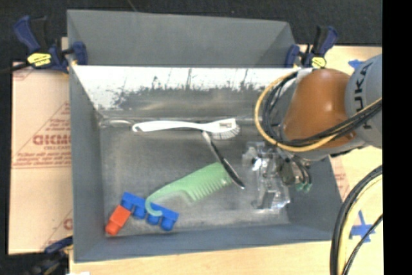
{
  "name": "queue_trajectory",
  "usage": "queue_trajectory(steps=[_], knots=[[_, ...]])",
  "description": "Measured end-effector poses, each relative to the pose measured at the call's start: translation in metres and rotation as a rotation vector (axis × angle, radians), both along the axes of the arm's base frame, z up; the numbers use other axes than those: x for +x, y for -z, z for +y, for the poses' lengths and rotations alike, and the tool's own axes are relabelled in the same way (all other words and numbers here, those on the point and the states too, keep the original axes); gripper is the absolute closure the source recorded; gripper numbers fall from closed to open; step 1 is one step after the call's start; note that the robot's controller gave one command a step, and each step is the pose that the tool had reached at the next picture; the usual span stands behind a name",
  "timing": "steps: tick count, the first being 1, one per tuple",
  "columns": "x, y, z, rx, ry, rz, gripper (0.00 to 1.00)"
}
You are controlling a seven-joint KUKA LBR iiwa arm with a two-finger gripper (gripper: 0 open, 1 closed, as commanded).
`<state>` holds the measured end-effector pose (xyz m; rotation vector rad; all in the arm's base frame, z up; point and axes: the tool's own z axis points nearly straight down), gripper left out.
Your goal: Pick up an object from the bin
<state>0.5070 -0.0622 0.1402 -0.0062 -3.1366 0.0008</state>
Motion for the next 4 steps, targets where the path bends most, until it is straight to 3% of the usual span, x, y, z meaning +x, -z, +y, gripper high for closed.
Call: queue_trajectory(steps=[1, 2, 3, 4], knots=[[0.002, -0.004, 0.0, -0.001, -0.003, -0.008, 0.0], [0.01, 0.038, 0.053, -0.001, -0.123, -0.009, 0.0], [0.031, 0.029, 0.096, -0.003, -0.305, -0.018, 0.0], [0.014, 0.04, 0.148, 0.003, -0.356, -0.008, 0.0]])
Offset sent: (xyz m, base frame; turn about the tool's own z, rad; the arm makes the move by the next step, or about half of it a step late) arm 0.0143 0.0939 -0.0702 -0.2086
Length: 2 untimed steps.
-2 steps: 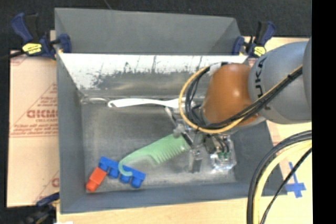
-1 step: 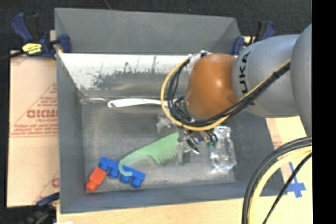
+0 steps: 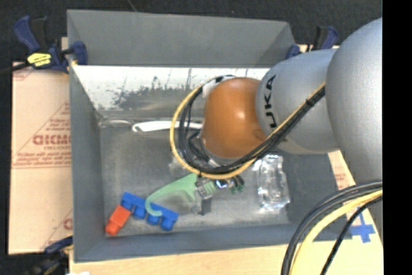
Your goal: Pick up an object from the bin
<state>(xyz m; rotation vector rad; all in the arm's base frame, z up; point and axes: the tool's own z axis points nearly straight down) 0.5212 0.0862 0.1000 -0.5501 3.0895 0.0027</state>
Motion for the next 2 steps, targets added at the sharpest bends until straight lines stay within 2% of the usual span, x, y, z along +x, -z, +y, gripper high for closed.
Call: queue_trajectory(steps=[1, 2], knots=[[0.0093, 0.0308, -0.0152, -0.005, 0.02, -0.01, 0.0], [0.0153, 0.0297, -0.0252, 0.001, 0.095, -0.009, 1.0]])
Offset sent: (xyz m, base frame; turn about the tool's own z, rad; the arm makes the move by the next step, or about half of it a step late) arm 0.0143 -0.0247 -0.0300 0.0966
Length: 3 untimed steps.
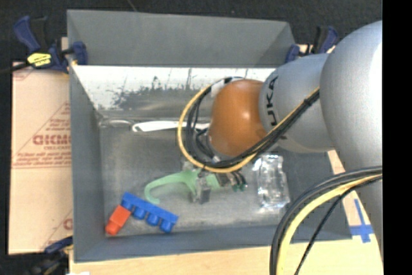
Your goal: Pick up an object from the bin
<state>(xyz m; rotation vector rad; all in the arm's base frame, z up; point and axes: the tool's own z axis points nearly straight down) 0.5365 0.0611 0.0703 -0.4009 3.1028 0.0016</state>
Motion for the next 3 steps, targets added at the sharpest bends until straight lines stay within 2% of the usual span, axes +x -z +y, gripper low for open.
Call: queue_trajectory(steps=[1, 2, 3], knots=[[0.0, 0.0, 0.0, 0.0, -0.001, 0.0, 1.0], [-0.002, -0.033, -0.001, -0.002, 0.0, 0.008, 1.0], [-0.001, -0.064, -0.001, -0.002, 0.001, 0.006, 1.0]])
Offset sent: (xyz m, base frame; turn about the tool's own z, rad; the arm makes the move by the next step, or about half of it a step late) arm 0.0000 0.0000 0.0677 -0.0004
